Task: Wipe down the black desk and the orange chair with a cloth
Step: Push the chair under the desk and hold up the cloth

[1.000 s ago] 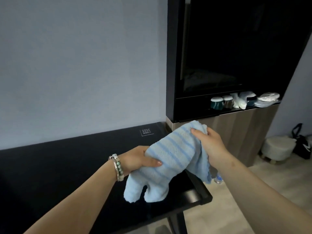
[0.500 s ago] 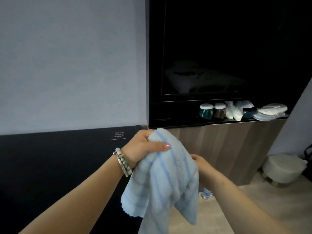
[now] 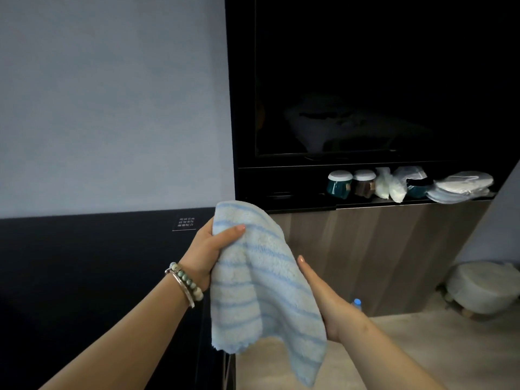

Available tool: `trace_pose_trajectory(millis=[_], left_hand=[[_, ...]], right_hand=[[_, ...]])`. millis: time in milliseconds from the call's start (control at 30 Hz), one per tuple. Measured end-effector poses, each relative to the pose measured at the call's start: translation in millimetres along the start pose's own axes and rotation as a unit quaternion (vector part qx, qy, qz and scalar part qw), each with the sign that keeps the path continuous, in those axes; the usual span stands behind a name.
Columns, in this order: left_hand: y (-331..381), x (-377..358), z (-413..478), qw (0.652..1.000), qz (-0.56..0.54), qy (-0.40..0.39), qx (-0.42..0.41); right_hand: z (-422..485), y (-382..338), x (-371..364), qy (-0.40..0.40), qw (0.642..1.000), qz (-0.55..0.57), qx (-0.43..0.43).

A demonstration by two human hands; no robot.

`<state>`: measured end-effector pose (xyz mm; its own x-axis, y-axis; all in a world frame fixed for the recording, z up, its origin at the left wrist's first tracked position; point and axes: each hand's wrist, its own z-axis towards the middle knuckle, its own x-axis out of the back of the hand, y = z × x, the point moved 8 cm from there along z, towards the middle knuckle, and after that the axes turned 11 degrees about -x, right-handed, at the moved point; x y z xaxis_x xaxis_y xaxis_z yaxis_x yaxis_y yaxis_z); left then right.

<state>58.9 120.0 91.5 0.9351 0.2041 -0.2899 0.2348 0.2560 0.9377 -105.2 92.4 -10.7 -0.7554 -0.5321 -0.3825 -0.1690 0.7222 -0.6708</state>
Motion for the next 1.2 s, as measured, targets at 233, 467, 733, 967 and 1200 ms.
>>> trace_pose_trajectory(millis=[233, 467, 733, 967, 1200], left_hand=[[-5.9, -5.7, 13.8, 0.994, 0.002, -0.113, 0.0], [-31.5, 22.9, 19.2, 0.985, 0.09, -0.133, 0.056], [-61.7, 45.8, 35.7, 0.989, -0.045, -0.023, 0.141], [-86.0, 52.1, 57.0, 0.963, -0.179, 0.002, 0.201], [-114.9, 51.6, 76.2, 0.946, -0.149, 0.01, 0.286]], right_hand=[[1.9, -36.8, -12.7, -0.106, 0.987, 0.084, 0.088], [-3.9, -75.5, 44.7, 0.157, 0.973, 0.096, 0.137], [6.4, -102.2, 45.8, 0.135, 0.956, 0.089, 0.245], [54.8, -55.4, 3.6, -0.065, 0.994, 0.092, 0.013], [78.4, -89.6, 34.8, -0.062, 0.98, 0.178, 0.06]])
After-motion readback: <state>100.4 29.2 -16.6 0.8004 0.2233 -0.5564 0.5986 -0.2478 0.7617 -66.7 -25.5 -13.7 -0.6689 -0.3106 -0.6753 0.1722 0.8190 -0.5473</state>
